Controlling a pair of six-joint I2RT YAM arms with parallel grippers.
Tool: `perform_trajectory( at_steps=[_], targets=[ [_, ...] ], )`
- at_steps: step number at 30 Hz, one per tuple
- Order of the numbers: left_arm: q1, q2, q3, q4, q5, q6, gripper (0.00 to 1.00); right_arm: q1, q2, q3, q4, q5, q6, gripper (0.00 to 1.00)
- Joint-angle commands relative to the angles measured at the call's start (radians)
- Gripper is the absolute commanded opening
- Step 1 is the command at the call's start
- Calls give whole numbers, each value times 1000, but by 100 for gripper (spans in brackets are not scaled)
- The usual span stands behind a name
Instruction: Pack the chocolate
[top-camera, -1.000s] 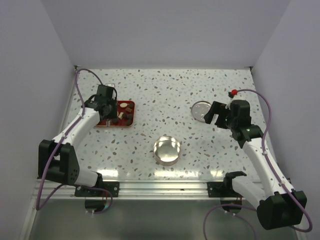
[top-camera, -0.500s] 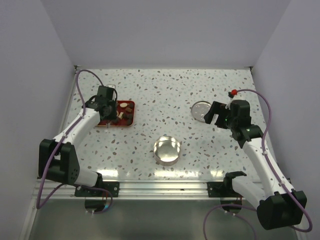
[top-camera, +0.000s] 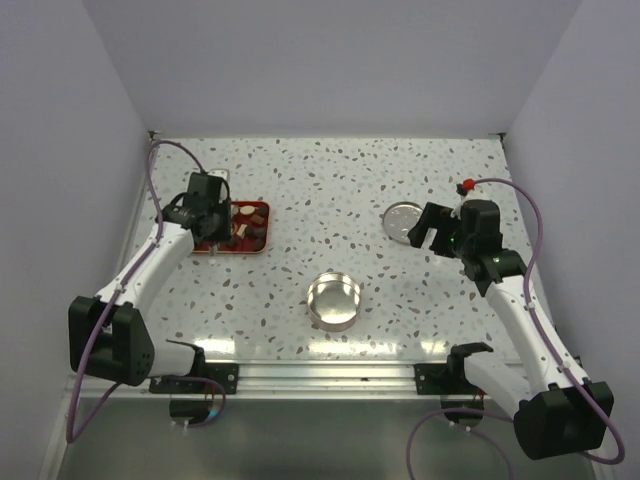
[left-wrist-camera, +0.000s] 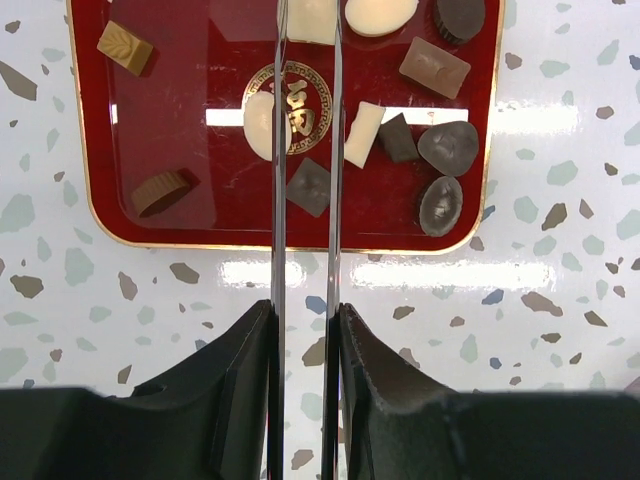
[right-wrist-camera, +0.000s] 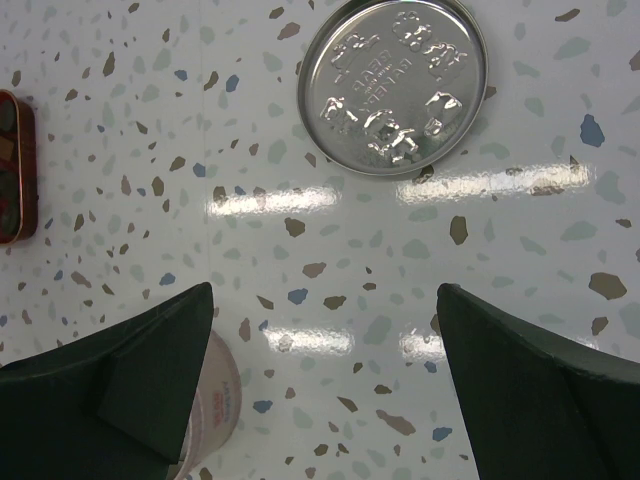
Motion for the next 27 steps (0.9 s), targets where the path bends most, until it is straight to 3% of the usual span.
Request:
perform_trajectory(
  at_steps=[1,17,27],
  targets=[
    [7,-50,40,-24,28,7,24,-1,-7,37,3,17,2,97],
    [-19,-276,-43,-17,261,21,21,-1,116,102,47,20,-19,97],
    [-331,-461,-135,-21,174,-159,18,-1,231,162,79,11,-22,96]
  ],
)
